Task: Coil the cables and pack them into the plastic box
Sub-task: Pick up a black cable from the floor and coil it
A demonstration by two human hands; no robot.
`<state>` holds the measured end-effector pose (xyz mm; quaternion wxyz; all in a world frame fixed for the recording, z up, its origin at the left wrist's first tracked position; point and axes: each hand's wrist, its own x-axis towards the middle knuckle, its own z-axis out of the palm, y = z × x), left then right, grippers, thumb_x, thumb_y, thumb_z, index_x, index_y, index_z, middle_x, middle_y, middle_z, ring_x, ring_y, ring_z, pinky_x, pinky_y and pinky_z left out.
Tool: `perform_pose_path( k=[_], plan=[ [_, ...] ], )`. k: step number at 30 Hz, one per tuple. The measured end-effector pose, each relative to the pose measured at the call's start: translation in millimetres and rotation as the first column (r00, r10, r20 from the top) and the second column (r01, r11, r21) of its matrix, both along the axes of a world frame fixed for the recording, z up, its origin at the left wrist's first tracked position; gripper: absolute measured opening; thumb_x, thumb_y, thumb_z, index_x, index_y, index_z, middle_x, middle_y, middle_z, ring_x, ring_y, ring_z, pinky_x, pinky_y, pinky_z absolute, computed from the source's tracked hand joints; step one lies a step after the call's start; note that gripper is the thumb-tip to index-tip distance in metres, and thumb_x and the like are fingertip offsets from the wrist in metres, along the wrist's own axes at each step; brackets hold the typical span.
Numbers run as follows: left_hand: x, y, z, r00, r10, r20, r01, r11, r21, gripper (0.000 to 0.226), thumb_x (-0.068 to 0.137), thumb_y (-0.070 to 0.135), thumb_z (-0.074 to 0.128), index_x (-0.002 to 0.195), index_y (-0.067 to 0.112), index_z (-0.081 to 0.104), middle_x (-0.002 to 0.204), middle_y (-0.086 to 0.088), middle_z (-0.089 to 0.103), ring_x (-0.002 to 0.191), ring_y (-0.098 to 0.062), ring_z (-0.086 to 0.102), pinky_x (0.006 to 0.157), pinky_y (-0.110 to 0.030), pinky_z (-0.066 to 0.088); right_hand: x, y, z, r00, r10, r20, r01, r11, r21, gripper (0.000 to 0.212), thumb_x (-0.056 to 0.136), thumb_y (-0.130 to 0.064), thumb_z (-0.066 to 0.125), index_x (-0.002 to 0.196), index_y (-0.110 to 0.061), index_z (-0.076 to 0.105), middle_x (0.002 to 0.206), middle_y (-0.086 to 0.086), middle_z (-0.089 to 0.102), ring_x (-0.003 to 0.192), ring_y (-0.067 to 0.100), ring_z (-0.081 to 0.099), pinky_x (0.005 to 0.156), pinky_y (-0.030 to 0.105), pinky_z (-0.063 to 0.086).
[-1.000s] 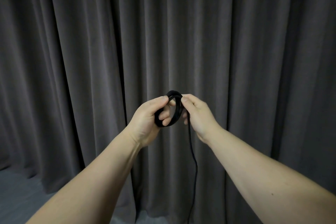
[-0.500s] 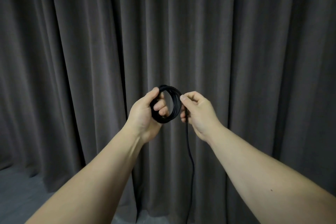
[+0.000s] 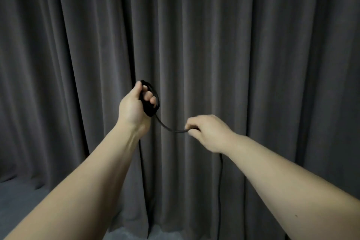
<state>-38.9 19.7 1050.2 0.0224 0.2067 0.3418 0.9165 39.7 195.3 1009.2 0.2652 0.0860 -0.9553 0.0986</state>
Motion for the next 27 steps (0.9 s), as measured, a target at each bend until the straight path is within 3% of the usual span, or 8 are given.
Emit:
perform_pose_path(
  k=[2, 4, 9, 13, 16, 21, 24, 27],
  plan=[
    [5, 5, -7, 0.997, 0.041, -0.072, -0.049, 0.993, -0.108, 0.027, 0.102, 0.022, 0.042, 0.077, 0.014, 0.048, 0.056, 0.003, 0.037, 0.052, -0.011, 0.037, 0.052, -0.019, 0.036, 5, -15, 19, 0.996, 0.088, 0.029, -0.09, 0.994, 0.054, 0.013, 0.093, -0.023, 0.055, 0.099, -0.025, 0.067, 0.089, -0.012, 0.057, 0.091, 0.015, 0.056, 0.081, 0.031, 0.047],
    [9, 7, -15, 0.978, 0.069, -0.196, -0.118, 0.962, -0.248, 0.025, 0.102, 0.017, 0.041, 0.077, 0.014, 0.044, 0.057, 0.002, 0.037, 0.054, -0.014, 0.038, 0.055, -0.022, 0.037, 10, -24, 37, 0.984, 0.18, -0.002, -0.18, 0.984, -0.018, 0.012, 0.091, -0.021, 0.058, 0.098, -0.024, 0.069, 0.086, -0.016, 0.058, 0.085, 0.007, 0.054, 0.08, 0.025, 0.044],
    [14, 2, -24, 0.908, 0.057, -0.415, -0.296, 0.787, -0.541, 0.025, 0.099, 0.021, 0.045, 0.076, 0.015, 0.041, 0.061, 0.002, 0.04, 0.059, -0.015, 0.041, 0.065, -0.031, 0.032, 12, -26, 50, 0.969, 0.225, -0.103, -0.238, 0.962, -0.133, 0.012, 0.089, -0.018, 0.062, 0.095, -0.023, 0.071, 0.076, -0.018, 0.053, 0.073, -0.004, 0.051, 0.069, 0.011, 0.035],
    [21, 3, -24, 0.897, 0.004, -0.442, -0.307, 0.725, -0.616, 0.026, 0.1, 0.024, 0.046, 0.075, 0.017, 0.045, 0.062, 0.004, 0.049, 0.06, -0.013, 0.045, 0.06, -0.027, 0.033, 12, -30, 47, 0.955, 0.251, -0.161, -0.28, 0.94, -0.196, 0.011, 0.087, -0.015, 0.064, 0.091, -0.022, 0.072, 0.078, -0.015, 0.057, 0.072, -0.004, 0.054, 0.068, 0.009, 0.035],
    [25, 5, -28, 0.886, -0.051, -0.46, -0.279, 0.735, -0.618, 0.029, 0.104, 0.026, 0.039, 0.078, 0.015, 0.047, 0.06, 0.002, 0.048, 0.055, -0.013, 0.044, 0.058, -0.028, 0.031, 12, -32, 50, 0.944, 0.267, -0.196, -0.323, 0.869, -0.375, 0.008, 0.081, -0.014, 0.071, 0.079, -0.021, 0.068, 0.069, -0.011, 0.063, 0.064, -0.004, 0.057, 0.067, 0.01, 0.039],
    [33, 9, -28, 0.923, -0.131, -0.362, -0.116, 0.802, -0.586, 0.037, 0.105, 0.036, 0.033, 0.081, 0.013, 0.051, 0.056, 0.003, 0.036, 0.049, -0.013, 0.032, 0.054, -0.028, 0.024, 6, -22, 54, 0.981, -0.006, -0.192, -0.094, 0.856, -0.509, 0.045, 0.06, -0.042, 0.085, 0.059, -0.018, 0.047, 0.05, -0.011, 0.042, 0.049, 0.008, 0.037, 0.051, 0.024, 0.032],
    [34, 11, -26, 0.913, -0.098, -0.395, -0.153, 0.816, -0.557, 0.036, 0.105, 0.029, 0.036, 0.075, 0.014, 0.047, 0.056, 0.004, 0.026, 0.05, -0.011, 0.02, 0.049, -0.024, 0.018, 6, -17, 52, 0.99, 0.127, -0.062, -0.135, 0.724, -0.677, 0.036, 0.069, -0.029, 0.083, 0.06, -0.016, 0.05, 0.049, -0.007, 0.041, 0.047, 0.011, 0.035, 0.049, 0.025, 0.029],
    [25, 8, -28, 0.935, -0.046, -0.351, -0.15, 0.848, -0.509, 0.037, 0.105, 0.025, 0.038, 0.069, 0.015, 0.039, 0.054, 0.008, 0.022, 0.049, -0.009, 0.015, 0.047, -0.022, 0.012, 10, -9, 51, 0.911, 0.413, -0.023, -0.214, 0.424, -0.88, 0.018, 0.086, 0.006, 0.058, 0.076, -0.01, 0.057, 0.059, 0.001, 0.054, 0.051, 0.011, 0.046, 0.05, 0.023, 0.036]
  ],
)
